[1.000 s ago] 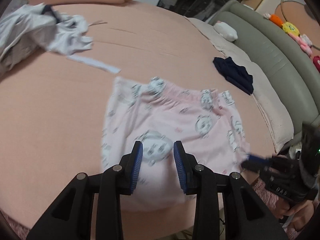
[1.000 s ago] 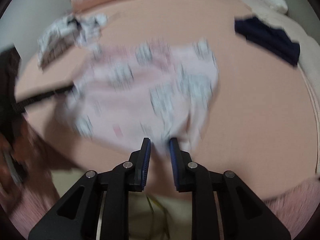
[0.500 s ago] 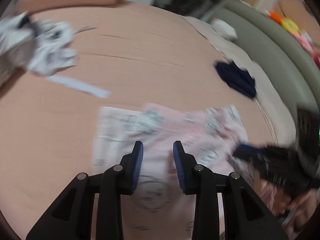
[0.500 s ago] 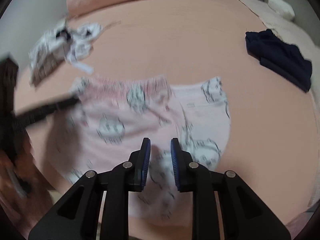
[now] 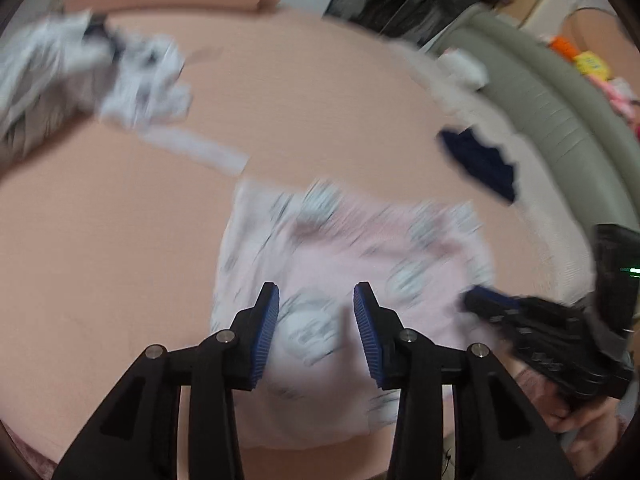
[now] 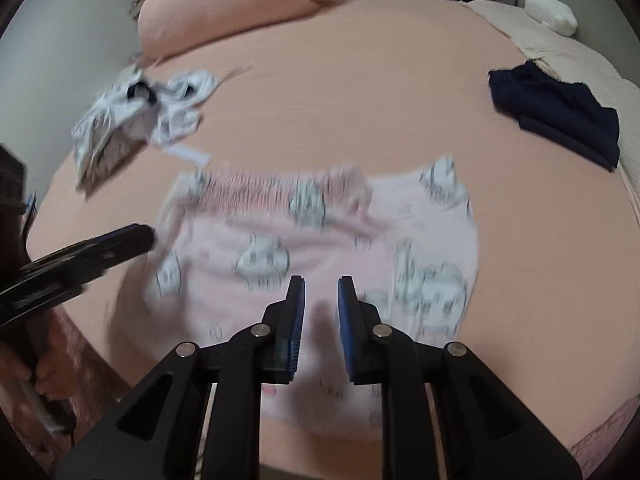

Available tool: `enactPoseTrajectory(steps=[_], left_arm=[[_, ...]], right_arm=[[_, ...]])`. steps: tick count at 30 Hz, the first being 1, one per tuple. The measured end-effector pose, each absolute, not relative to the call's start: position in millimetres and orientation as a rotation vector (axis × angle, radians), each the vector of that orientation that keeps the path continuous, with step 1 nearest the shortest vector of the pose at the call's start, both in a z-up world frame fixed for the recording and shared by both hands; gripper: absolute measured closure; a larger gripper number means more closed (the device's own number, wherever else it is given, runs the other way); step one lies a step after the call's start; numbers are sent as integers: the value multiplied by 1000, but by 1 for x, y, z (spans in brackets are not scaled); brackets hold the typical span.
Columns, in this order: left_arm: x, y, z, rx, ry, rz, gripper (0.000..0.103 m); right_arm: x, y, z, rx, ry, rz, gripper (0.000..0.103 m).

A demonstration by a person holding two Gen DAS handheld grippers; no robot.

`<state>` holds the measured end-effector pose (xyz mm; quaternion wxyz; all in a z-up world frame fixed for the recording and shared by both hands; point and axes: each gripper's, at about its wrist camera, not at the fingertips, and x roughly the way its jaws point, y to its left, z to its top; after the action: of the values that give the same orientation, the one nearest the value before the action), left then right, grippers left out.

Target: Fold clothes

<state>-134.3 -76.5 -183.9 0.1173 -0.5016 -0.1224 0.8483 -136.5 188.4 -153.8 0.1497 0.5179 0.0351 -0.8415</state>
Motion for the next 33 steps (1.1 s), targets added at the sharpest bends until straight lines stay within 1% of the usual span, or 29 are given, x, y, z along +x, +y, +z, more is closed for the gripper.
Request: enactPoseTrajectory(steps=[1,2,4,6,7,9,10,11,13,14,15,16,18,19,21,22,24,27,30,31,32,33], left_arm=[[-138,-76,-188,-1489,-314,2481,64],[-141,-77,-186,-1488,-277,2471,64],[-142,-80,-167,-1453,-234,2554,64],[-135,-81,-151,-1388,-288,2613,63],[-130,-80,-146,-1360,-337,2596,63],[-122,-67,-145,-1349,-320,2532,63],[-117,-60,-146,-1358,-225,2538,63],[-112,-55,-147,-1371,-90,2574,63],[-110,-64,-159,-1454,61,2642,63],[-109,-76,-165,-1502,39,2661,63],[-108,-92,-170,-1549,-43,2669,63],[-108,-108,-176,-1595,-126,2675,63],[-102,-125,-174,-1577,-303,2656,63],[-99,-132,-171,-1553,-391,2641,63],[-91,-136,-169,-1510,-501,2607,63],[-88,-136,-172,-1512,-539,2584,63],[-91,-135,-184,-1564,-546,2551,63],[-95,-134,-187,-1603,-500,2581,63],[-97,-142,-181,-1633,-388,2733,63],[-97,-149,-181,-1622,-469,2701,63],[-96,-159,-184,-1593,-628,2604,63],[-96,-166,-187,-1569,-738,2535,63]], right_arm=[[-133,193,-156,1520,144,-2438,90],[-131,207,-150,1538,152,-2488,91],[-125,237,-120,1451,12,-2583,90],[-118,253,-101,1416,-37,-2626,90],[-116,254,-100,1424,-35,-2613,90],[-106,249,-114,1462,-33,-2565,90],[-101,245,-123,1485,-29,-2538,90],[-96,240,-133,1508,-25,-2511,90],[-87,233,-152,1560,5,-2465,90],[-85,233,-162,1590,45,-2469,89],[-83,239,-165,1601,22,-2493,88],[-81,249,-163,1606,-59,-2525,88],[-78,260,-152,1577,-149,-2595,88],[-74,263,-144,1524,-168,-2618,85],[-70,262,-138,1470,-205,-2597,84],[-69,259,-139,1463,-222,-2567,83],[-67,250,-150,1481,-217,-2518,82],[-67,238,-163,1510,-149,-2504,82],[-69,238,-169,1548,-46,-2538,82],[-70,239,-170,1561,-8,-2551,77],[-70,240,-171,1568,-2,-2554,76],[-68,242,-171,1568,-42,-2541,76]])
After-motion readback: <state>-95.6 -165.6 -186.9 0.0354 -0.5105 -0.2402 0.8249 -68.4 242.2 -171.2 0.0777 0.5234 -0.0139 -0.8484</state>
